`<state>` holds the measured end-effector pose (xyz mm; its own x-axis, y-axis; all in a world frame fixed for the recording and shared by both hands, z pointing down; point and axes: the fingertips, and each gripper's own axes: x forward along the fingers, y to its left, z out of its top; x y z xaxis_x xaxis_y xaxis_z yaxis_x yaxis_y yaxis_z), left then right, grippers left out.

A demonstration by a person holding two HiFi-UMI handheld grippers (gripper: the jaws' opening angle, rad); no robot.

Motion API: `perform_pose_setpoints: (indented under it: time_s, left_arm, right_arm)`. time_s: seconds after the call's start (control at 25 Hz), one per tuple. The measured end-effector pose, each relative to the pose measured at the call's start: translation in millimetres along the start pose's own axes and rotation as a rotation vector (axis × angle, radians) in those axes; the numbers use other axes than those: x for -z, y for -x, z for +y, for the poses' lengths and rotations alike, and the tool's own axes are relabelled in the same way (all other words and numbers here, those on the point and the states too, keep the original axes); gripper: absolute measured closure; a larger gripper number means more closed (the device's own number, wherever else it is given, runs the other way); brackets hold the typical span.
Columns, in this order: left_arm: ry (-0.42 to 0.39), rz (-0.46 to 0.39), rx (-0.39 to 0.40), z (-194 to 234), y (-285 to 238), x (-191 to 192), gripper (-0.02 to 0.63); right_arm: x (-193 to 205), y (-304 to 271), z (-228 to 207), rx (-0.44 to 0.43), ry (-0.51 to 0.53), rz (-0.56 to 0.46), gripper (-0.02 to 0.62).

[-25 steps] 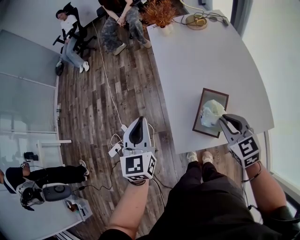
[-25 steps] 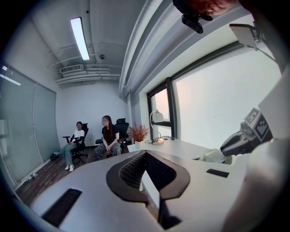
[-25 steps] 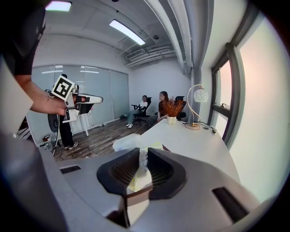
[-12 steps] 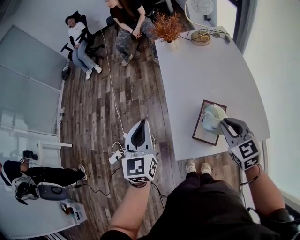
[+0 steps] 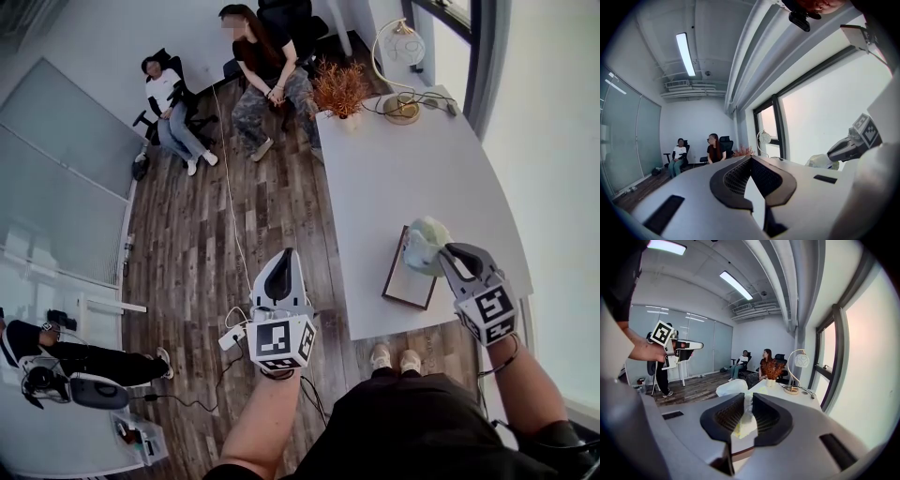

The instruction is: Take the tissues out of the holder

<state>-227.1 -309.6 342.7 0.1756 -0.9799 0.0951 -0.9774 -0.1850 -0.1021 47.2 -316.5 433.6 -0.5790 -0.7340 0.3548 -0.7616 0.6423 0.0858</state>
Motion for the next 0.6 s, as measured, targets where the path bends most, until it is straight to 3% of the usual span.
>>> perform_pose_setpoints:
  time_s: [0.6]
  left_arm:
    - [-0.033, -0.088, 0.007, 6.4, -8.4, -55.3, 0.601]
  right_arm:
    - [-60.9, 12.6, -23.4, 0.042, 0.037, -0.098, 0.531]
